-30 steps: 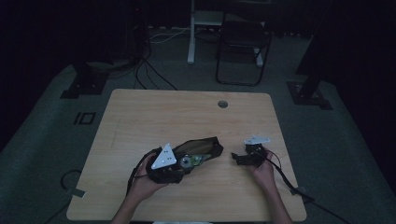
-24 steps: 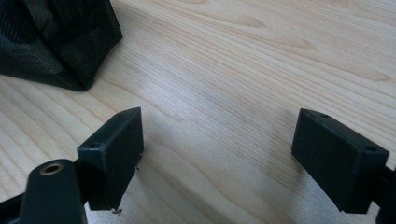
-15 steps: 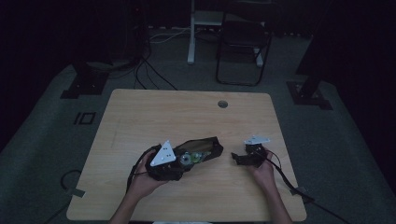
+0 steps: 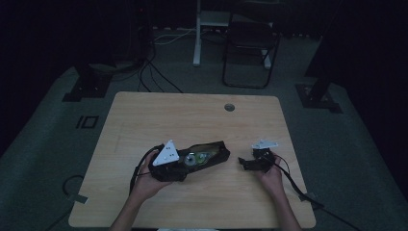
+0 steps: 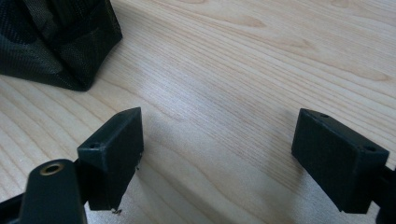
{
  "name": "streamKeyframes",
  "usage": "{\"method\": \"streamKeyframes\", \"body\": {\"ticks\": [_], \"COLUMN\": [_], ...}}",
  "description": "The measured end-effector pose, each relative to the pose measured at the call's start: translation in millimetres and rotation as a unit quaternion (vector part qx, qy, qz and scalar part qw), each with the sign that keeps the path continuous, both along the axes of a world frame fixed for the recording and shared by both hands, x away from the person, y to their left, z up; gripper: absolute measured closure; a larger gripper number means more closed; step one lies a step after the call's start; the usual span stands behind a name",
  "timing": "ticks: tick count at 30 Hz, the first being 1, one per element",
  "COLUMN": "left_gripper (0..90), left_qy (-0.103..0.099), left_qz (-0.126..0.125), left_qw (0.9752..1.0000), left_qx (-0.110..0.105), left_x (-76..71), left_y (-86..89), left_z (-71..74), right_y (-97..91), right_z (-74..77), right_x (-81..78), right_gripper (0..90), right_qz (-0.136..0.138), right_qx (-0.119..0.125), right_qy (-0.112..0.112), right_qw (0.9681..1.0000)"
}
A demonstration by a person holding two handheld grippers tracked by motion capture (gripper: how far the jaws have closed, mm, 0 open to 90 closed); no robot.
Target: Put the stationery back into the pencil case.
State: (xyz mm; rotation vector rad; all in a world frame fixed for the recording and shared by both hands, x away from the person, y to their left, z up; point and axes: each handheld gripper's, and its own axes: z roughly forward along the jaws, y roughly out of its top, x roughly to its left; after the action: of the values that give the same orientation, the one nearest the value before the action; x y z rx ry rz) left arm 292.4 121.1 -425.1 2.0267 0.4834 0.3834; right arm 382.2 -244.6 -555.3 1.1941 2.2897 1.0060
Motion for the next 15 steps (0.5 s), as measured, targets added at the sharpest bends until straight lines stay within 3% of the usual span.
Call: {"method": "streamKeyframes", "body": {"ticks": [15], "left_gripper": [41.5], "left_qy": [0.004], "left_qz": [0.007], "left_qw": [1.0], "left_qx": [-0.002], "left_x": [9.6], "left_y": [1.4], "left_z": [-0.3], "right_y": [0.0], "right_z": [0.0], "right_x": [0.0], "right_gripper": [16.6], "right_qz": [0.0], "right_qx": [0.0], "right_qy": [0.0], "right_qw": [1.0]}}
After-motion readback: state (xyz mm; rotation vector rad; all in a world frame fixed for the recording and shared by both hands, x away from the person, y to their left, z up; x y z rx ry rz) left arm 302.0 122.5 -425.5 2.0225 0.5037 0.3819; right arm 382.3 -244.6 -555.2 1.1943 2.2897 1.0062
